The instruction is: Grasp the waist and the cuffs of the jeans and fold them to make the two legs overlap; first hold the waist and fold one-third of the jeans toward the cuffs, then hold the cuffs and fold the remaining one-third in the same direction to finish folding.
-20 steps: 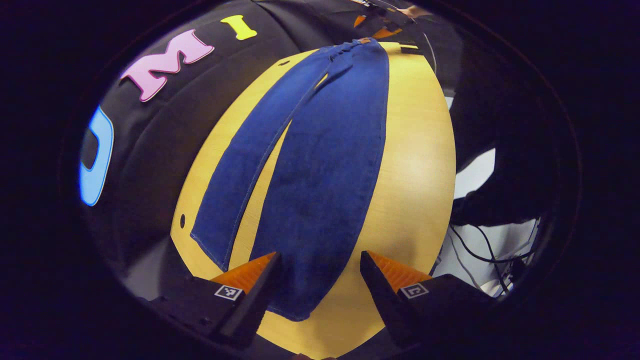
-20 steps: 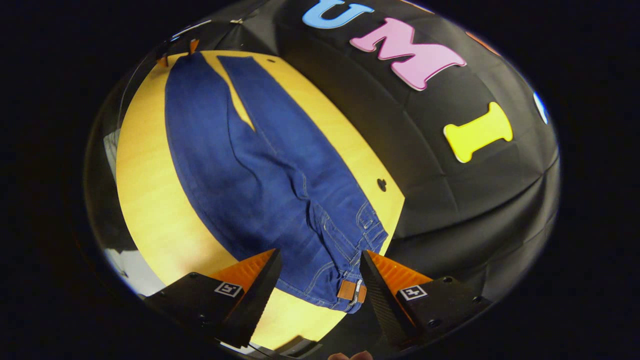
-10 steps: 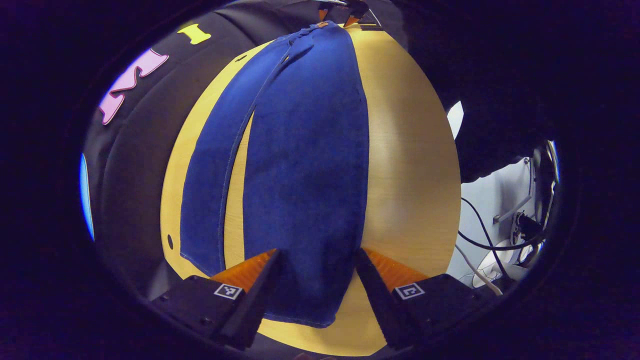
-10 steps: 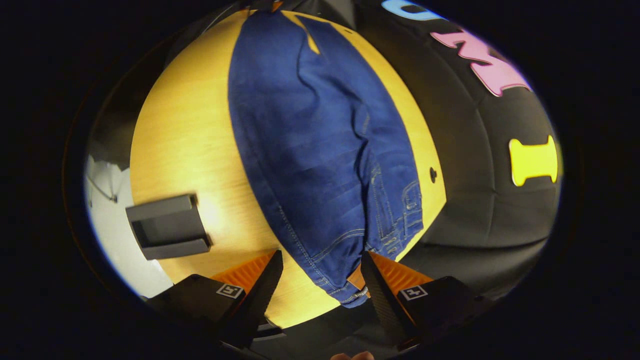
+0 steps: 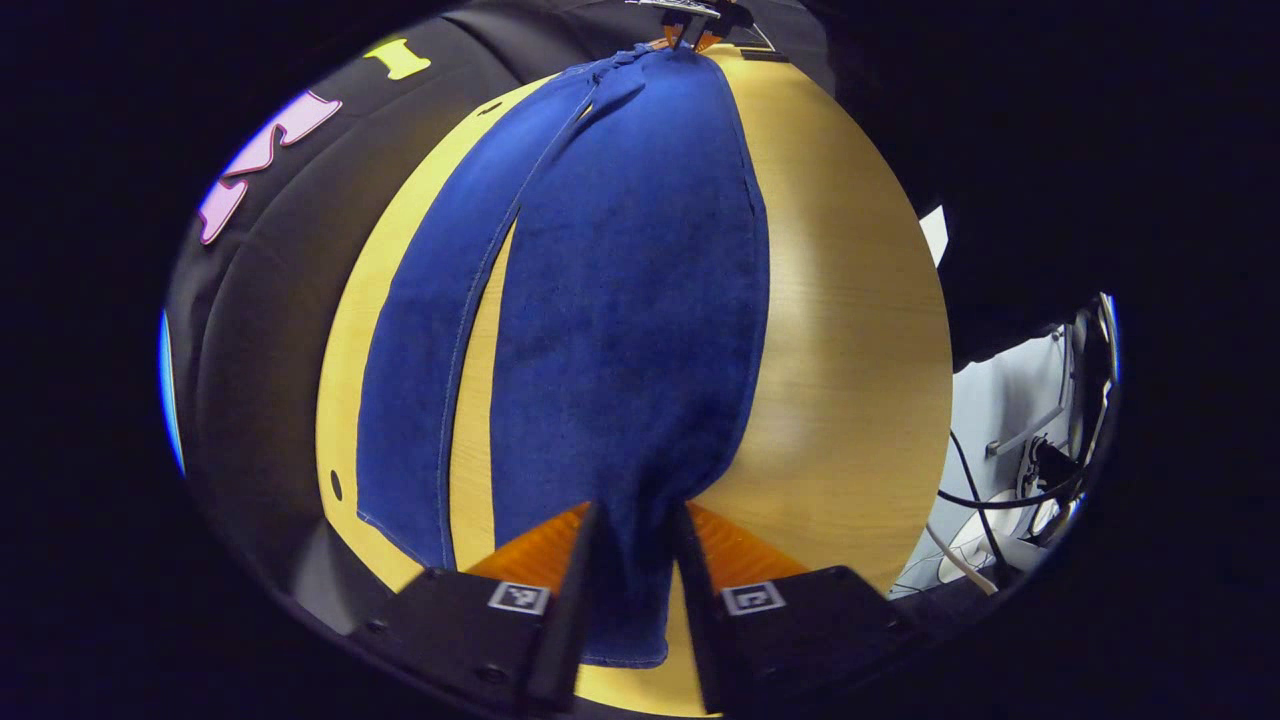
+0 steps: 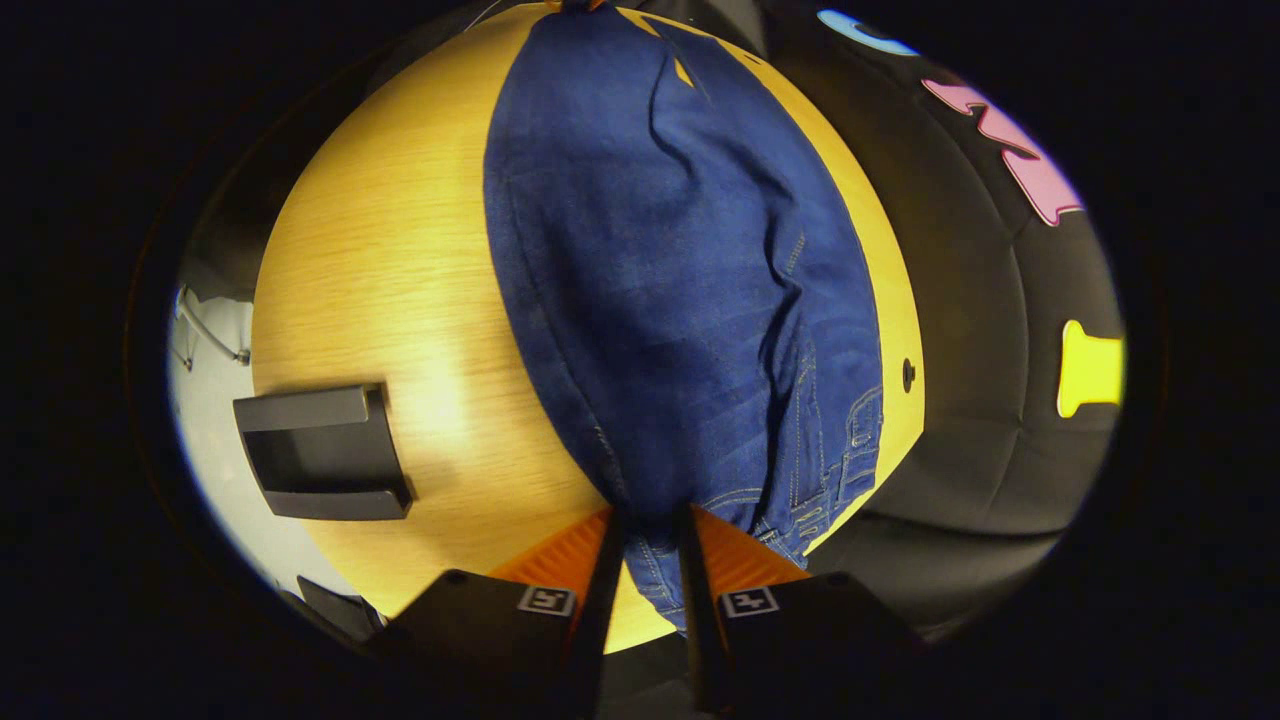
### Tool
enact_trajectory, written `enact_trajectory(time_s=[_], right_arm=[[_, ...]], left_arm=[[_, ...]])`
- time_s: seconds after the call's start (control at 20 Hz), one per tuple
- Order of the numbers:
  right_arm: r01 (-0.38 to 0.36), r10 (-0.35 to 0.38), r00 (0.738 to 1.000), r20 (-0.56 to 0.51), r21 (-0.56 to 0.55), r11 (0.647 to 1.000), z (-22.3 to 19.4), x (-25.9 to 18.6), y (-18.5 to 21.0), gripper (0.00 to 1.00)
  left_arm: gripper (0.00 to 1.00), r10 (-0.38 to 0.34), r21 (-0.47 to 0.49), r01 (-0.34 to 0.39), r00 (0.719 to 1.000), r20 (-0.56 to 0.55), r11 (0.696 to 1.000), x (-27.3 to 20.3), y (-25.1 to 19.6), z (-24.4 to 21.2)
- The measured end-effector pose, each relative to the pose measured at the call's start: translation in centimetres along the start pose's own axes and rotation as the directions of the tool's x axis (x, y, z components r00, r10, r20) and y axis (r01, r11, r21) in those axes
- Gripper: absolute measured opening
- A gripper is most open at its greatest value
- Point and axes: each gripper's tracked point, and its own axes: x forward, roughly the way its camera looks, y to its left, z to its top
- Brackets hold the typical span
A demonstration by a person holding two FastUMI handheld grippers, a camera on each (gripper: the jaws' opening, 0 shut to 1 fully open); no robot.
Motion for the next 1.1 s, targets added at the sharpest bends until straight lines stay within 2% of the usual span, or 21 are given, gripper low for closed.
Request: enact_trajectory(time_s=[0.05,0.1,0.15,0.4,0.5,0.7,0.85,0.95,1.1], right_arm=[[0.000,0.000,1.000,-0.011,0.014,1.000,0.3,-0.2,-0.1,0.14],[-0.006,0.007,1.000,-0.021,0.051,0.999,0.1,0.0,-0.2,0.14],[-0.014,0.017,1.000,-0.025,0.100,0.995,0.0,0.3,-0.2,0.07],[-0.076,0.093,0.995,-0.036,0.317,0.945,0.1,-0.4,-0.9,0.09],[-0.074,0.088,0.996,-0.016,0.397,0.915,0.7,-1.2,-2.1,0.09],[-0.066,0.031,0.997,0.070,0.578,0.814,1.8,-3.8,-5.7,0.09],[-0.067,-0.051,0.988,0.145,0.707,0.704,3.2,-6.0,-10.5,0.09],[-0.031,-0.128,0.981,0.146,0.766,0.642,3.4,-6.8,-14.5,0.08],[0.010,-0.226,0.963,0.146,0.820,0.572,4.1,-6.9,-20.2,0.08]], left_arm=[[0.27,0.008,0.031,-0.009,1.000,0.013,0.999,-0.3,-0.1,0.4],[0.19,0.014,0.045,-0.015,1.000,0.013,0.999,-0.3,-0.1,0.6],[0.11,0.023,0.037,-0.023,1.000,0.010,0.999,-0.3,0.1,0.0],[0.09,0.020,-0.099,-0.019,1.000,0.001,0.995,-0.8,0.8,0.7],[0.08,0.036,-0.121,-0.034,0.999,0.015,0.992,-1.5,1.4,0.9],[0.07,0.055,-0.232,-0.042,0.997,0.052,0.972,-3.6,4.1,1.4],[0.07,0.080,-0.312,-0.053,0.994,0.075,0.949,-4.7,7.1,1.9],[0.07,0.060,-0.405,-0.015,0.993,0.099,0.914,-5.1,9.1,2.4],[0.07,0.040,-0.533,0.029,0.992,0.117,0.845,-5.4,12.7,3.4]])
